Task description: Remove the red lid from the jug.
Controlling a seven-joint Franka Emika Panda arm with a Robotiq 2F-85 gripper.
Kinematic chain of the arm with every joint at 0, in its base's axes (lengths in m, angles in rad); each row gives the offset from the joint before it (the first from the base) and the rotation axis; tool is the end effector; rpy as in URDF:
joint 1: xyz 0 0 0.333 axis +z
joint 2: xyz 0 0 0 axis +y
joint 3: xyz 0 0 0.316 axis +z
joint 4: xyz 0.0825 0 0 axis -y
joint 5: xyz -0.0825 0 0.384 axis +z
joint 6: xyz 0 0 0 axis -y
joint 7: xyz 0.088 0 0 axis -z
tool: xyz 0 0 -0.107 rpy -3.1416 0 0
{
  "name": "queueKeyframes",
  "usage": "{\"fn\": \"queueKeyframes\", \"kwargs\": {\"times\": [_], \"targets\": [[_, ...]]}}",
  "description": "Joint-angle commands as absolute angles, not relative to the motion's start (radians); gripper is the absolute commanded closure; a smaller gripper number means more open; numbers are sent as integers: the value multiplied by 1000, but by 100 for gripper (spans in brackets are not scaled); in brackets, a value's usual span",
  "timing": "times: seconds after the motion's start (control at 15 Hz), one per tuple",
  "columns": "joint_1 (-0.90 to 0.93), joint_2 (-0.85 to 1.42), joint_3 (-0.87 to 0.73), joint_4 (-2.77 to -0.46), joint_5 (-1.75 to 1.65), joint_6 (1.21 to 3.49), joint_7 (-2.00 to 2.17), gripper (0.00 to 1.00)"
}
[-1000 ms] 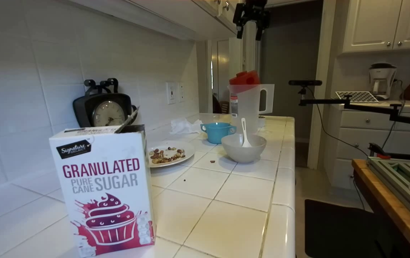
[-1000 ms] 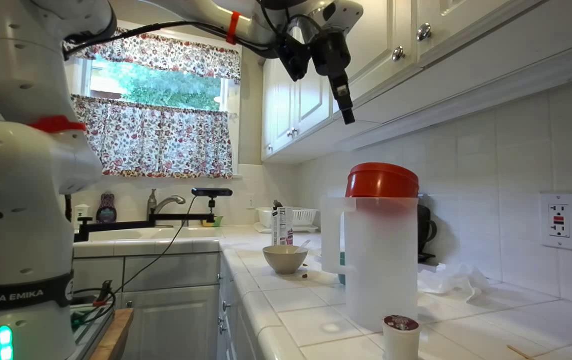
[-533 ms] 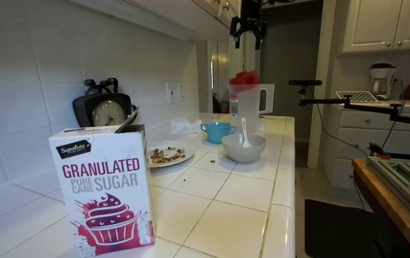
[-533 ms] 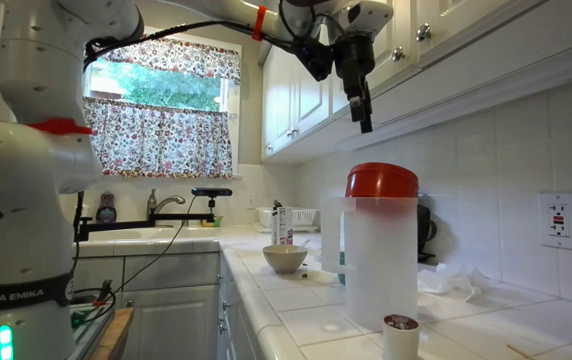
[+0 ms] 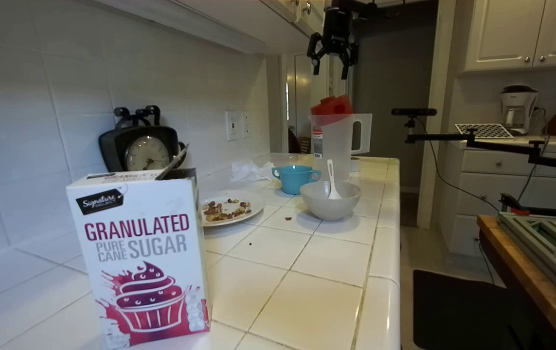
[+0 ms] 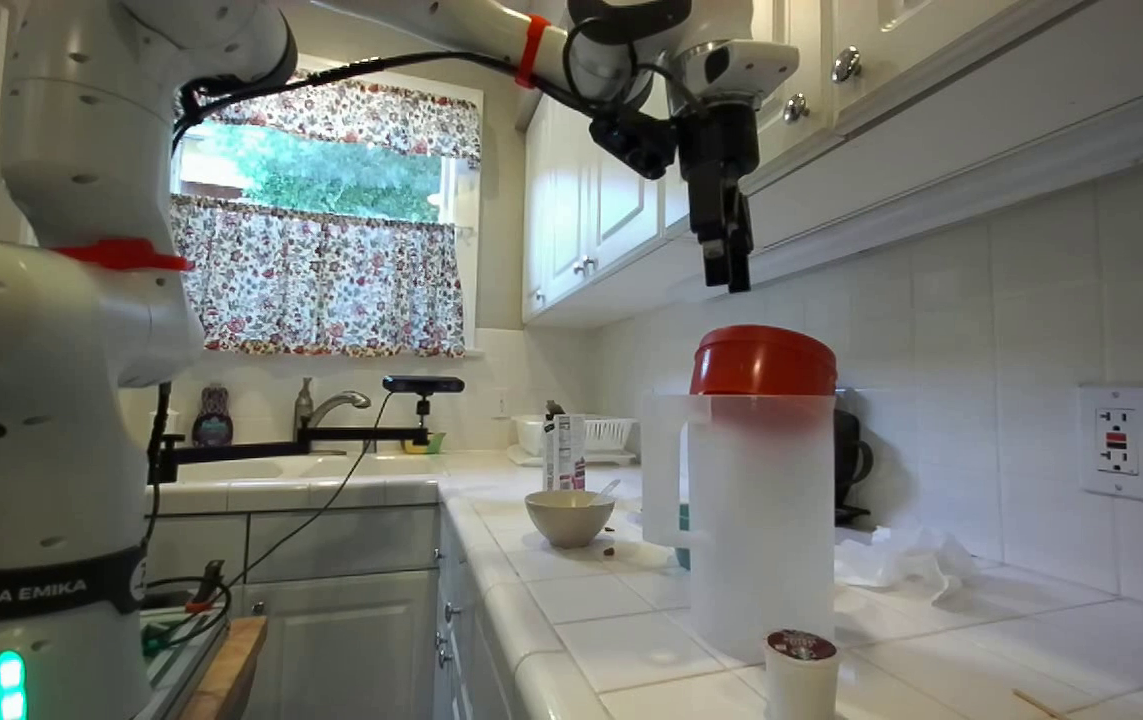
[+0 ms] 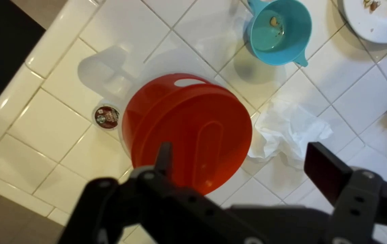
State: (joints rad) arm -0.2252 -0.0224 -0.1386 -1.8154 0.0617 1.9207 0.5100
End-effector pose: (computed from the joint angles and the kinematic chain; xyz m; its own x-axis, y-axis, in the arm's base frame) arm 0.5332 -0.1991 0.5517 0.6227 -0.7784 0.0795 -0.7697 -0.6276 -0.1169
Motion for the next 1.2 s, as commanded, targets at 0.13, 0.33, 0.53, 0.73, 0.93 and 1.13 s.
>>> {"fn": "queueKeyframes", "kwargs": {"times": [0.13, 0.33, 0.53, 0.73, 0.93, 1.13], "targets": [[-218, -3, -175, -1849, 84, 1975, 516, 0], [-216, 7, -182, -1858, 85, 1992, 509, 5], [-212, 13, -180, -1862, 83, 1982, 508, 12], [-206, 19, -179, -1844, 52, 1966, 526, 20], [-197, 21, -175, -1813, -12, 1963, 540, 21], [-188, 22, -170, -1795, -104, 1966, 551, 25]]}}
